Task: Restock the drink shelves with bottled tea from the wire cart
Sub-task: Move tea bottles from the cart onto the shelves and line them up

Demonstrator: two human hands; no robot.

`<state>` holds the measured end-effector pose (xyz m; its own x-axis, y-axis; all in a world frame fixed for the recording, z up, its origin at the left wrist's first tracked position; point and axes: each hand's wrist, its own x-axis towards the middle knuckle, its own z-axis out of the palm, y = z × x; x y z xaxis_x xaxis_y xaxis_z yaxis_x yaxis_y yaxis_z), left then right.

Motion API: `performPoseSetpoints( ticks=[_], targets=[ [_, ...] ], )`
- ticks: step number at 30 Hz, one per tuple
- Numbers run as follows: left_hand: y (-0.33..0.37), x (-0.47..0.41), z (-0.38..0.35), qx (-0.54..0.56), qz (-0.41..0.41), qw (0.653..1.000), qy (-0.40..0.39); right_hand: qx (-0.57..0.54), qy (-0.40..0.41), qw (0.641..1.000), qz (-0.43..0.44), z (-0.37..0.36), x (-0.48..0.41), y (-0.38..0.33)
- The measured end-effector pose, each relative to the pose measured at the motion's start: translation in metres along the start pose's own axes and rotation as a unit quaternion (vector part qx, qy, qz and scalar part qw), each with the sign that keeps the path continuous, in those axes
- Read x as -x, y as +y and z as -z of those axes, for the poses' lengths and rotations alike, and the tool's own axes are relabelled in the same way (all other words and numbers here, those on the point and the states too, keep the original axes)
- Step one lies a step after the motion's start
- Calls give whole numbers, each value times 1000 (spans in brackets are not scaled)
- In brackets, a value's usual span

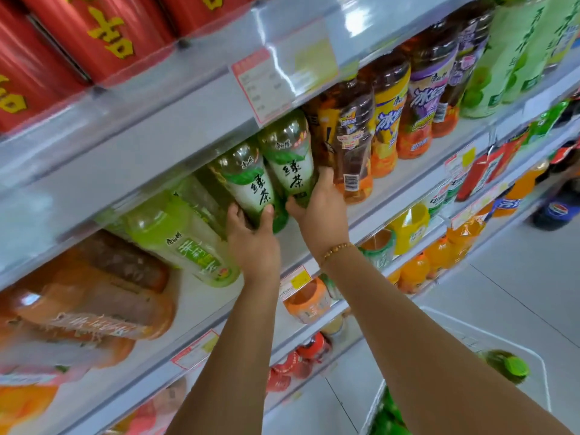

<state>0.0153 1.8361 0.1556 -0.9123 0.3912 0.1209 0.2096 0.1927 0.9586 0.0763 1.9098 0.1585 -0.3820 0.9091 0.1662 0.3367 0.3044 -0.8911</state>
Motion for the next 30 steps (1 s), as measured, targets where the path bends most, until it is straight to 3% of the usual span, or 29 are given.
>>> performPoseSetpoints(
  ticks=[8, 12, 27, 30],
  targets=[
    [-7, -55, -27, 51, 48, 997, 11, -64, 37, 997, -4, -35, -46, 8],
    [-13, -72, -30, 67, 55, 996, -1, -88, 14, 996, -14, -46, -58, 16],
    [-22, -102, -35, -17, 31, 999, 12, 76, -106, 990, -48, -53, -89, 16],
    [-22, -94, -30, -39, 65, 997, -9, 30, -112, 992, -55, -45, -79, 8]
  ],
)
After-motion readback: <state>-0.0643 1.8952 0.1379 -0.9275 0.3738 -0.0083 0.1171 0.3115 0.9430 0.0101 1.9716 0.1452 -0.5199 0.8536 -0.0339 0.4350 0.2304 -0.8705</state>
